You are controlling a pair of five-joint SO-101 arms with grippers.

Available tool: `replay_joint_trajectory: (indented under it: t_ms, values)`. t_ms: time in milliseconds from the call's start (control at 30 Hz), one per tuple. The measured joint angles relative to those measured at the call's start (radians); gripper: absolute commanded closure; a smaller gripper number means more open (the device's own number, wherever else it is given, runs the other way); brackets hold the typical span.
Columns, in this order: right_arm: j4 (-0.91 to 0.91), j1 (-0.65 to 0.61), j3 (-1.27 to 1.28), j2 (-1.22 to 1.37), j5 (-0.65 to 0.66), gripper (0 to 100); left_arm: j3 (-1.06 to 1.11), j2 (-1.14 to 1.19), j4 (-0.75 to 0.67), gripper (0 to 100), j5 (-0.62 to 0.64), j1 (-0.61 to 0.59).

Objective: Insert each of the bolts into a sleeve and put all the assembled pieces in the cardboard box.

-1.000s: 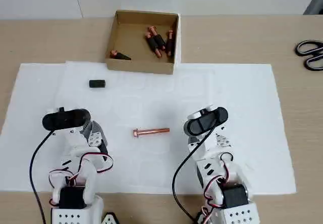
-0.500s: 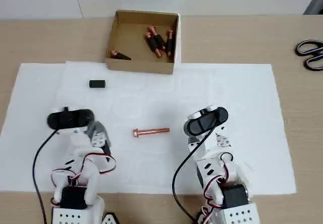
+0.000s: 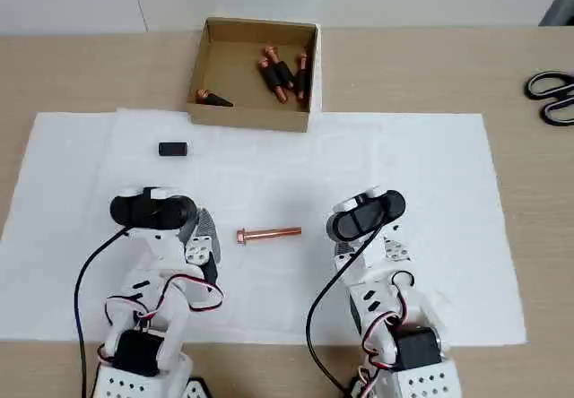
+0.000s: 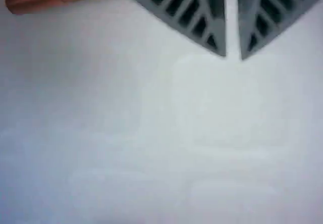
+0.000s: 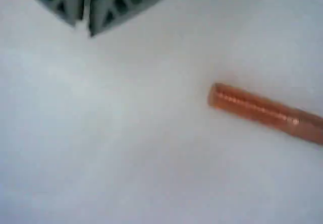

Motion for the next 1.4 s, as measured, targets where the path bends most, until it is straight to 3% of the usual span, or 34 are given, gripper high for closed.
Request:
replay_joint_trajectory:
  t_ms: [133, 233, 367, 667, 933, 1033, 1167, 1400]
  values:
    - [0.0, 0.0, 0.0, 0.0, 0.0, 99.1, -0.129, 0.0, 0.092, 99, -0.008, 0.002]
    - [0.0, 0.0, 0.0, 0.0, 0.0, 99.1, -0.259, 0.031, 0.166, 99, -0.081, -0.002]
    - [0.0, -0.003, 0.0, 0.0, 0.0, 99.1, -0.457, 0.216, 0.181, 99, -0.14, -0.101]
    - [0.0, -0.06, 0.0, 0.0, 0.0, 99.1, -1.122, 1.117, 0.404, 99, -0.147, -0.201]
    - [0.0, -0.063, 0.0, 0.0, 0.035, 99.1, -1.904, 1.973, 0.761, 99, -0.155, -0.213]
    - [0.014, -0.066, -0.006, 0.008, 0.087, 99.1, -2.18, 2.231, 0.862, 99, -0.235, -0.221]
    - [0.107, -0.057, -0.098, 0.008, 0.126, 99.1, -2.43, 2.447, 0.905, 99, -0.379, -0.236]
    - [0.18, 0.035, -0.163, 0.008, 0.13, 99.1, -2.529, 2.572, 0.905, 99, -0.285, -0.259]
